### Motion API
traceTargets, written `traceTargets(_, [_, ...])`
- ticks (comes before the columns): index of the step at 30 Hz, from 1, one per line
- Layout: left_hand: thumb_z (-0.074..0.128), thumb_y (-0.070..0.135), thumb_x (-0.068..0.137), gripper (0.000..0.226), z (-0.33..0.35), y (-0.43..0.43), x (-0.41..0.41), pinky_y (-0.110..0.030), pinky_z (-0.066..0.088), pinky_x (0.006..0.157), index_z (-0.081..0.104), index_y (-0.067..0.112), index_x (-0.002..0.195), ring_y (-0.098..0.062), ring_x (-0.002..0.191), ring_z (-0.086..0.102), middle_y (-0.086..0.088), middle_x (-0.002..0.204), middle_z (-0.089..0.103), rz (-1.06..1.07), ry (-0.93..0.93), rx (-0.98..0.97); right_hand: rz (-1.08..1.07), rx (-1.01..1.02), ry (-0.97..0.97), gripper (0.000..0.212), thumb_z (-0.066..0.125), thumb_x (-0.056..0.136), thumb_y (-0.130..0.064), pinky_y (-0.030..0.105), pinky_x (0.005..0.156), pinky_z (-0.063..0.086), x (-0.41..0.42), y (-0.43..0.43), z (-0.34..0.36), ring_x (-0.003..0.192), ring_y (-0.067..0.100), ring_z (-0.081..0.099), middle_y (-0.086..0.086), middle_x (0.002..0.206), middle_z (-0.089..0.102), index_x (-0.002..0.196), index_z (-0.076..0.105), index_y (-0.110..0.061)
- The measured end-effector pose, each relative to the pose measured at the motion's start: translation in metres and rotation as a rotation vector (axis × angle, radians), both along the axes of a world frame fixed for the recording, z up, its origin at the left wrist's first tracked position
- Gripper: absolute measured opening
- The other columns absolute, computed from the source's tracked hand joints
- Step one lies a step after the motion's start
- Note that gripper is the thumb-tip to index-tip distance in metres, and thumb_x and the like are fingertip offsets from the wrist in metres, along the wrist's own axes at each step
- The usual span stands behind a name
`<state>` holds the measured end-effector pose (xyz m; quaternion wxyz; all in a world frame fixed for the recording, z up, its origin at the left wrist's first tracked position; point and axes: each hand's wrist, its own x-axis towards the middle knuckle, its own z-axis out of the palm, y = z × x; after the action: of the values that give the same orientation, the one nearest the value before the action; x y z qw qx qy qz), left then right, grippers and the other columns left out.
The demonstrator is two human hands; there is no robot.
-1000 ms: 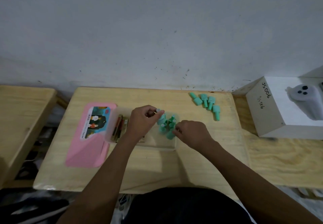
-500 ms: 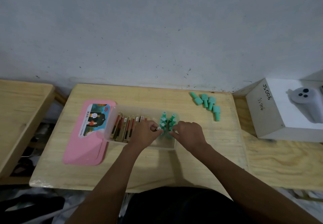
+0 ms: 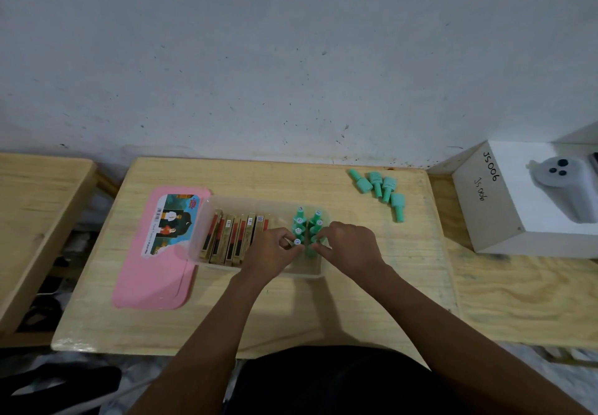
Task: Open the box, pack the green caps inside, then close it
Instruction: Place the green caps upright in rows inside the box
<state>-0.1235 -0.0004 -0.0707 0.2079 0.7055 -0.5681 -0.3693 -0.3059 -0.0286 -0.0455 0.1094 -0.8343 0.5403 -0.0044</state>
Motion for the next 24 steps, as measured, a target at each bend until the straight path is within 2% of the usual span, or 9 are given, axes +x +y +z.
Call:
traceTargets(6, [0.065, 0.051, 0.082, 0.033, 0.005, -0.001, 0.0, -0.03, 0.056, 0.065, 0.07, 0.02, 0.093, -0.009, 0.067, 0.065, 0.008, 0.073, 0.067, 0.071, -0.016, -0.08, -0.113, 0.002, -0.105, 0.031, 0.049, 0.093, -0.051, 0.027, 0.062, 0.039, -0.005, -0.006, 0.007, 0.085, 0.015, 0.065, -0.007, 0.097, 0.067, 0.113, 0.067, -0.035])
traceTargets(11, [0.069, 0.043, 0.081, 0.029, 0.003, -0.009, 0.001, -0.03, 0.054, 0.068, 0.069, 0.02, 0.098, -0.011, 0.068, 0.062, 0.015, 0.066, 0.058, 0.087, -0.048, -0.131, -0.078, 0.109, -0.011, 0.028, 0.046, 0.095, -0.046, 0.028, 0.065, 0.037, -0.009, -0.019, 0.008, 0.095, 0.016, 0.063, -0.008, 0.106, 0.066, 0.115, 0.065, -0.041])
traceTargets(17, [0.07, 0.033, 0.082, 0.014, -0.003, -0.018, -0.001, -0.035, 0.057, 0.073, 0.074, 0.021, 0.088, -0.009, 0.077, 0.066, 0.004, 0.082, 0.072, 0.039, -0.042, -0.14, -0.017, 0.099, 0.021, 0.026, 0.048, 0.095, -0.045, 0.028, 0.063, 0.037, -0.004, -0.027, 0.008, 0.093, 0.017, 0.064, -0.007, 0.104, 0.067, 0.112, 0.066, -0.039])
traceTargets(24, [0.069, 0.035, 0.083, 0.011, -0.005, -0.018, -0.002, -0.035, 0.056, 0.071, 0.072, 0.025, 0.085, -0.007, 0.079, 0.064, 0.006, 0.084, 0.072, 0.039, -0.044, -0.134, 0.011, 0.129, 0.052, 0.028, 0.048, 0.094, -0.048, 0.029, 0.066, 0.04, -0.003, -0.032, 0.007, 0.096, 0.017, 0.064, -0.006, 0.107, 0.068, 0.114, 0.065, -0.037])
